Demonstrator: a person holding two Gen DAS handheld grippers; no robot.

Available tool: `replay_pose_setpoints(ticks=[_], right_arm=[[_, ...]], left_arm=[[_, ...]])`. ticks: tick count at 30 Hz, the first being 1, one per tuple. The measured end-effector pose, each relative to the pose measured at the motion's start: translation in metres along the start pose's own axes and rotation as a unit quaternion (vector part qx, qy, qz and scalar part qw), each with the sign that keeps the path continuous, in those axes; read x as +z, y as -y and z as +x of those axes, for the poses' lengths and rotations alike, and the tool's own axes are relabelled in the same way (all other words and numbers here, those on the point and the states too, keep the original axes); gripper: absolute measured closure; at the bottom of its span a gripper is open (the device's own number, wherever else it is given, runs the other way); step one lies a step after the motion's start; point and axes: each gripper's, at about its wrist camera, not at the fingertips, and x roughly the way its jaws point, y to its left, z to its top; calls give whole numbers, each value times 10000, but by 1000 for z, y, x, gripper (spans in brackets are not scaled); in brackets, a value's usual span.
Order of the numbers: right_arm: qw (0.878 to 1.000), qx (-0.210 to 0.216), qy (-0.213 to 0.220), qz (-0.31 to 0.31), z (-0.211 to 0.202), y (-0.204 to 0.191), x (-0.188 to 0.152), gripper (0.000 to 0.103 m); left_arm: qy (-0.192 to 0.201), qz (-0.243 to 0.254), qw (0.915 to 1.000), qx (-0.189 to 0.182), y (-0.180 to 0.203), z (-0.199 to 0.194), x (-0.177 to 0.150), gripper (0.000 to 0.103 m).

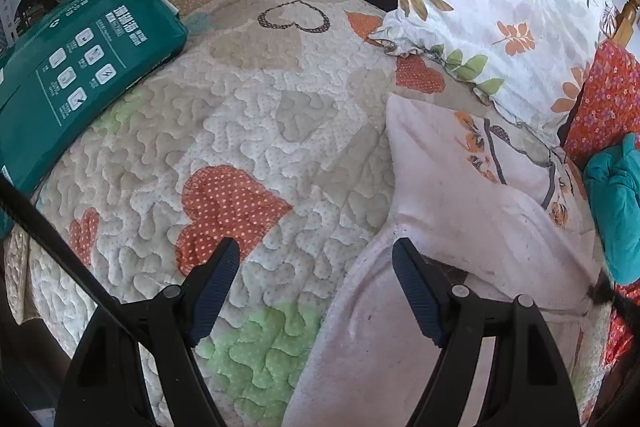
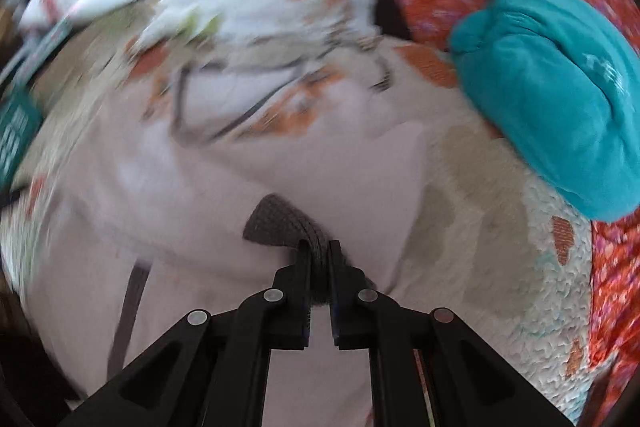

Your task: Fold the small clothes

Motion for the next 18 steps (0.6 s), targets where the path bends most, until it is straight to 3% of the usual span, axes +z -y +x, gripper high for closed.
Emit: replay_pose_setpoints(ticks=[3,5,7,12,14,16,18], right_arm=[[9970,-152,-132,741,31,32,26,95],[9924,-659,-276,1005,54,45,33,85],[9874,-973,-256,1220,64,52,32,85],[9829,-378,140,1799,34,59,-10,72],[9832,-251,204,1798,18,61,-31,59],[9829,-100,142,1835,3,64,-55,51],[9825,256,-27,1846,1,67,-82,51]], left_arm=[[-31,136,9999,54,7,4,1,26],[-67,200,9997,101,9,7,1,25],[-93,240,9996,108,9,8,1,26],[-106,362,9992,139,2,8,0,26],[-150,374,9991,118,-2,9,-2,26],[-184,416,9989,91,-4,11,-5,26],[-223,514,9984,37,-4,12,-9,26]])
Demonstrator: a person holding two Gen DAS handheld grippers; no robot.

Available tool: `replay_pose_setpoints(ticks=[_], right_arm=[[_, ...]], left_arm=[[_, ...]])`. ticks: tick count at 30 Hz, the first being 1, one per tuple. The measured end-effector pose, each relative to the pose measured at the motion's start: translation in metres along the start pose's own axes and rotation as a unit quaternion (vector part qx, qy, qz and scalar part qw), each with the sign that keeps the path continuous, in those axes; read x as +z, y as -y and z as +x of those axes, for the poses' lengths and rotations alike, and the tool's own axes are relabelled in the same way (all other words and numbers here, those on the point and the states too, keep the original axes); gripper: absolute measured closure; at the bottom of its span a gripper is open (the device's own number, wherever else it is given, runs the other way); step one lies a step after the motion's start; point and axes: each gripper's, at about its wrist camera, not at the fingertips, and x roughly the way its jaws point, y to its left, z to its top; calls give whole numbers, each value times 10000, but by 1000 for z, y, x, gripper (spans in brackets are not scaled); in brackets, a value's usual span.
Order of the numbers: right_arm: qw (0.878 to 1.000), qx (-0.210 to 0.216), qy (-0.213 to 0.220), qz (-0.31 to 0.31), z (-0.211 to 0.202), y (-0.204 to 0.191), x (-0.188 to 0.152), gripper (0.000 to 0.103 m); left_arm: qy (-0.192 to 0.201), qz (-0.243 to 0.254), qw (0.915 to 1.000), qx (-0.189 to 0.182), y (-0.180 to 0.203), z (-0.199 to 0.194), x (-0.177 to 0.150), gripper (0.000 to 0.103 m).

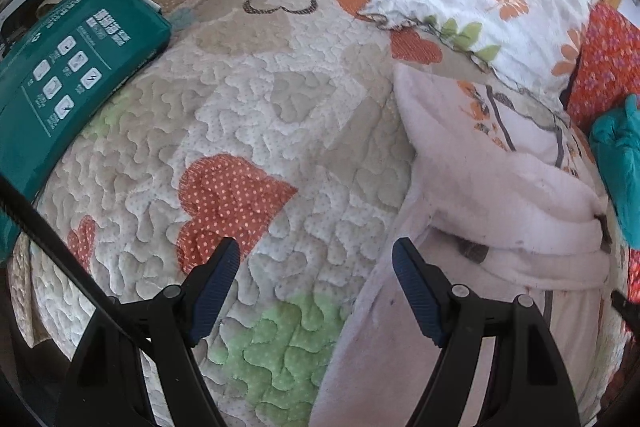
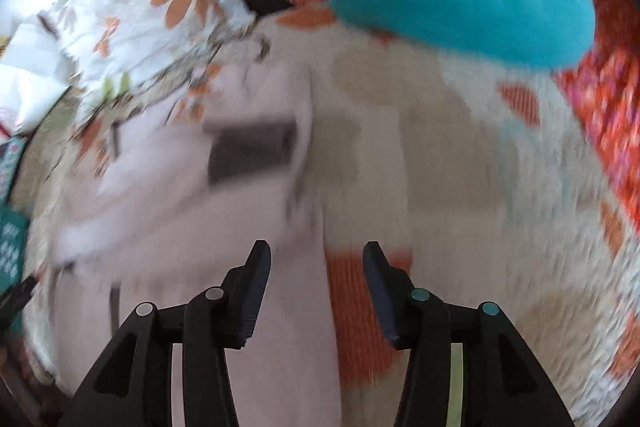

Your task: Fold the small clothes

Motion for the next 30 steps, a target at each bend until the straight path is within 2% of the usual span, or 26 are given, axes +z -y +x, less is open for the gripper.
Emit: replay_pose_setpoints(ticks=[2,4,5,6,8,10,13,16,20,24,26,30], right_arm=[[9996,199,-200,-6,4,8,-23,51],[9987,372,-340,78,7,13,-48,51],[9983,476,-308,141,8,15,-57,50],[9983,553,-102,172,3,15,-65,50],[9949,958,-98,304,1,15,-76,49],[9874,1475,-133,554,0,17,-87,49],[9691,2287,-425,819,4,16,-103,49],[9514,2833,-657,1018,8,13,-121,49],[9469,2953,-649,1090,4,8,-139,49],[9425,3068,-706,1121,4,2,-148,49],[9390,3150,-745,1165,3,4,-151,49],[9349,3251,-797,1184,0,5,-161,49]], left_arm=[[-145,94,9996,-219,0,5,-6,26],[-439,-13,9965,-708,-4,13,-13,26],[-613,-129,9929,-1009,-7,18,-17,26],[-733,-225,9890,-1265,-11,21,-22,26],[-614,-209,9879,-1408,-14,13,-32,26],[-684,-223,9837,-1647,-16,7,-45,26],[-683,-49,9836,-1666,-14,-4,-66,27],[-522,-6,9850,-1642,-15,-14,-92,27],[-430,-115,9827,-1796,-16,-24,-127,28],[-578,-453,9713,-2264,-21,-29,-161,34],[-704,-695,9619,-2547,-24,-28,-175,40],[-738,-1016,9532,-2752,-31,-30,-192,44]])
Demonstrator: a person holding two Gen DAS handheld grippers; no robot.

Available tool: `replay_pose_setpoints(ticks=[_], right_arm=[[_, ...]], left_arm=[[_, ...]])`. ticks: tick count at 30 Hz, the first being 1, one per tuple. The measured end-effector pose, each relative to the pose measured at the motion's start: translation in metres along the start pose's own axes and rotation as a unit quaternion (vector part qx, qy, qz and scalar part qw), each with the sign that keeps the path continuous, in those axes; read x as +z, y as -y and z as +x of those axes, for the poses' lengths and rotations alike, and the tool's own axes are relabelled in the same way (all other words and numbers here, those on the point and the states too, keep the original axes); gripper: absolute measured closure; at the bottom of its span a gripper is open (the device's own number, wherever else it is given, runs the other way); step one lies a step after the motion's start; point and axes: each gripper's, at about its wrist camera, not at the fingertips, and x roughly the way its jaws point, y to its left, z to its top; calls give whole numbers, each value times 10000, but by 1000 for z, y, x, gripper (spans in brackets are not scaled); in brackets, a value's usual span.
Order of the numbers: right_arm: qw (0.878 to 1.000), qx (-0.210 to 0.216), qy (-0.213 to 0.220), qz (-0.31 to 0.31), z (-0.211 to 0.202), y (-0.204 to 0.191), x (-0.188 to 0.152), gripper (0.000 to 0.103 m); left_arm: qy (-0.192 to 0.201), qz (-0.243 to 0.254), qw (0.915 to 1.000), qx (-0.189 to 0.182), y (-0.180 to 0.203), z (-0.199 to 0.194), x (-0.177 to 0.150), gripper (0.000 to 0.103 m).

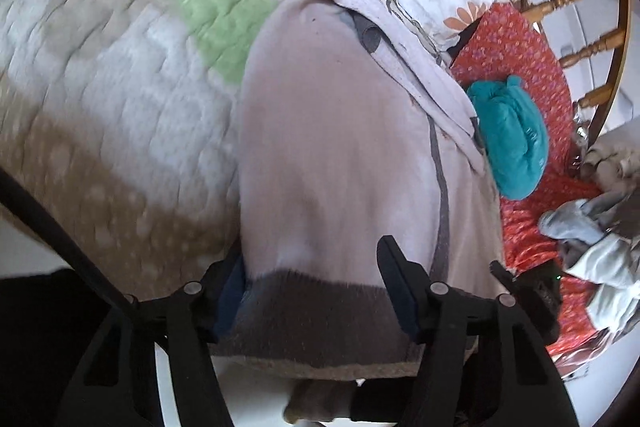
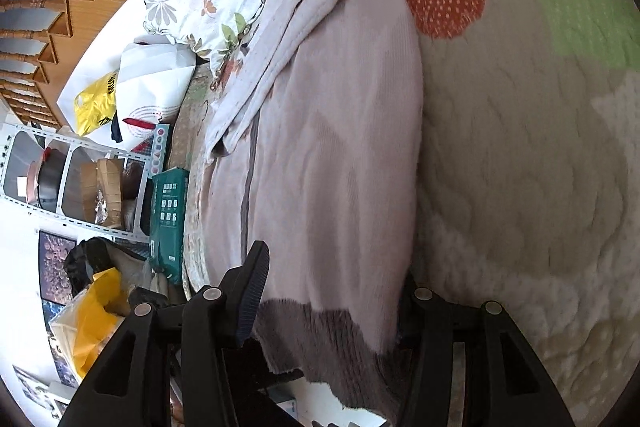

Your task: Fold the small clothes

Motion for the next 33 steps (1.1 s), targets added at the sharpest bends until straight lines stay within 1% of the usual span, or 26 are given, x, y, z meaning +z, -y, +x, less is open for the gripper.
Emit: replay_pose_setpoints(ticks=[2,5,9,11,14,15,16,17,18,19,20,21,22,23,25,28,30,31,33], right_arm=[[10000,45,-67,1,0,1,-4,49],[9998,89,-161,-36,0,2,-13,49],[9996,92,-253,-87,2,1,-22,49],[9995,60,-277,-129,1,1,-26,49],[9992,-93,-271,-262,2,-3,-35,49],[9991,-144,-268,-310,2,-4,-37,49],[9987,-206,-286,-361,3,-6,-40,49],[9979,-344,-282,-477,4,-9,-45,50],[9967,-481,-246,-600,6,-13,-48,51],[9947,-657,-216,-761,6,-18,-52,54],[9910,-929,-171,-948,7,-23,-55,67],[9844,-1315,-114,-1163,9,-29,-59,77],[9780,-1596,-101,-1341,11,-33,-59,92],[9767,-1622,-92,-1405,10,-35,-57,93],[9812,-1458,-30,-1262,2,-32,-54,93],[9872,-1105,-36,-1151,-16,-32,-57,94],[9889,-869,-183,-1191,-30,-33,-71,94],[9880,-837,-239,-1275,-39,-33,-81,94],[9866,-820,-380,-1356,-47,-29,-100,94]], left_arm=[[-153,-153,9998,-46,-5,3,-8,48],[-263,-248,9993,59,-6,9,-19,48],[-345,23,9989,323,4,15,-25,46],[-321,137,9986,404,9,16,-28,43],[-273,115,9986,445,8,14,-29,43],[-250,90,9985,474,7,13,-29,45],[-229,86,9980,579,6,13,-29,59],[-213,119,9964,816,6,14,-30,76],[-215,183,9948,980,7,14,-30,78],[-236,173,9952,932,7,13,-29,86],[-249,156,9955,896,7,9,-26,96],[-247,162,9955,905,8,6,-23,96],[-143,191,9949,977,11,-1,-17,96],[-61,215,9948,995,12,-6,-13,96],[141,221,9948,980,15,-23,-4,96],[227,220,9968,735,21,-50,-6,96],[245,392,9962,742,27,-66,-20,96],[259,475,9953,799,28,-73,-29,96],[117,468,9951,864,23,-72,-45,96]])
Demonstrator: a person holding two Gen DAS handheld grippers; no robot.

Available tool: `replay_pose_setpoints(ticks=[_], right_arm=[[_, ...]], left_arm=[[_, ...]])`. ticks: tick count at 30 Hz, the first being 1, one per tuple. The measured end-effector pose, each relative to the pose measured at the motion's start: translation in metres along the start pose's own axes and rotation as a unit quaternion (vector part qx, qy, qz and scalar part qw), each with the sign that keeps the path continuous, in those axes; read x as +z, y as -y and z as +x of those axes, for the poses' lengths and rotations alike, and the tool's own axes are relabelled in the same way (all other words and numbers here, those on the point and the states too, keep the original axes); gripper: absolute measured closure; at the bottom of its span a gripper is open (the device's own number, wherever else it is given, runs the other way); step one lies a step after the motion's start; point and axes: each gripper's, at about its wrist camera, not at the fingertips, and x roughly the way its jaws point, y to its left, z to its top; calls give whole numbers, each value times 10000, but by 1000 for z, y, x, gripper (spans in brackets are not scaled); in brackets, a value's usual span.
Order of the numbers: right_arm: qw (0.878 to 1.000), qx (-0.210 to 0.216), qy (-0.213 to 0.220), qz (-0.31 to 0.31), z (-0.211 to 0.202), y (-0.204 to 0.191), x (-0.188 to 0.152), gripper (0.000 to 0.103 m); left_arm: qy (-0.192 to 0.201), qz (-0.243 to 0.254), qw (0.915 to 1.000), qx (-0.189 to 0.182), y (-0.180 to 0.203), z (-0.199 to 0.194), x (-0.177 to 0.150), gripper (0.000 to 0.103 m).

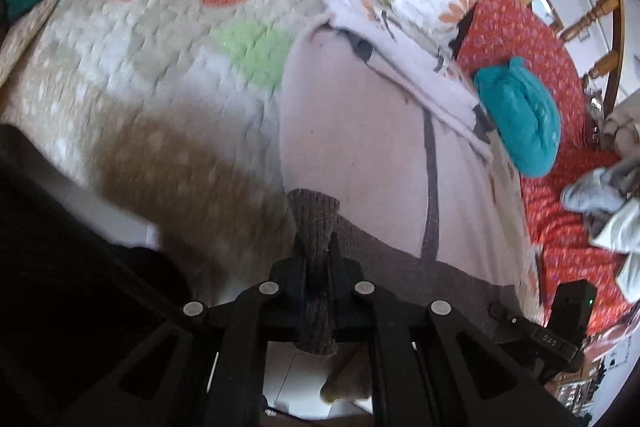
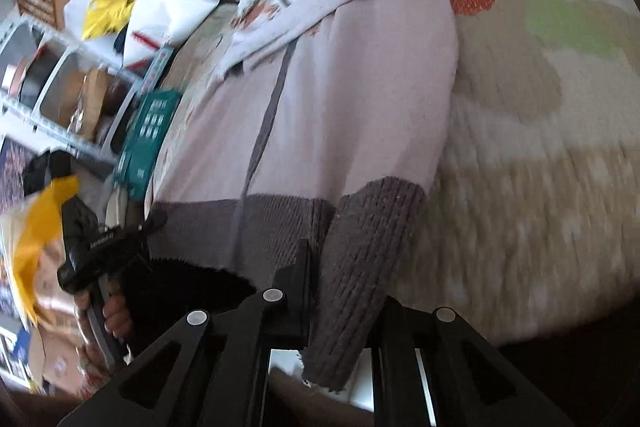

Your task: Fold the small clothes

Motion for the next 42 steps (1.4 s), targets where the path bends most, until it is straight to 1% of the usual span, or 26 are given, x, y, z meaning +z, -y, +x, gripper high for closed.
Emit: replay_pose_setpoints(ticks=[1,3,6,8,11,13,16,19,20,21,23,25,28,30,32,34,36,37,38,39,40,41,42], right_arm=[[9999,22,-118,31,2,2,-8,94],[9997,-20,-259,25,8,3,-13,94],[9998,37,-189,47,3,3,-1,94],[9999,41,-96,-33,-4,-5,12,94],[9996,-90,85,-272,-12,-23,41,94],[9991,-136,235,-336,-14,-34,68,94],[9967,-320,579,-463,-17,-43,114,94],[9946,-415,849,-437,-11,-50,162,94],[9943,-424,898,-393,-6,-49,181,94],[9940,-460,920,-368,0,-50,192,94],[9929,-644,953,-291,16,-44,219,94],[9932,-741,883,-180,31,-34,235,94],[9940,-785,758,52,55,-14,253,94],[9948,-718,690,198,67,-1,263,93],[9957,-528,644,410,76,15,280,90],[9946,-337,801,568,75,27,295,87],[9904,-285,1111,769,68,39,308,77],[9871,-332,1306,865,63,44,314,62],[9835,-421,1509,908,56,48,318,47],[9795,-570,1704,910,49,49,320,43],[9778,-667,1769,901,45,51,322,42],[9774,-695,1782,900,42,51,322,42],[9775,-683,1771,919,40,52,321,42]], left_arm=[[-53,-42,10000,25,-4,0,-4,96],[-102,-117,9998,78,-9,5,-6,96],[-18,-162,9999,-8,-3,2,7,96],[145,-46,9999,-1,7,-2,27,96],[443,50,9990,-97,24,-2,73,96],[603,21,9981,-154,33,4,102,96],[863,-85,9957,-312,49,20,154,96],[968,-106,9948,-299,62,41,199,96],[991,-83,9947,-279,64,46,207,96],[1005,-70,9946,-265,66,53,216,96],[1015,-55,9946,-214,68,69,232,96],[972,-15,9952,-122,68,87,245,96],[751,-34,9972,41,66,115,259,96],[654,-86,9977,151,67,130,267,96],[620,-105,9978,210,70,143,278,96],[684,-152,9972,264,72,148,288,95],[776,-356,9961,199,71,147,293,89],[811,-450,9956,128,71,147,295,81],[839,-473,9953,98,72,145,296,68],[932,-440,9945,168,75,143,297,61],[1029,-386,9935,302,77,140,296,51],[1130,-324,9919,472,79,137,296,48],[1202,-265,9905,618,80,135,295,47]])
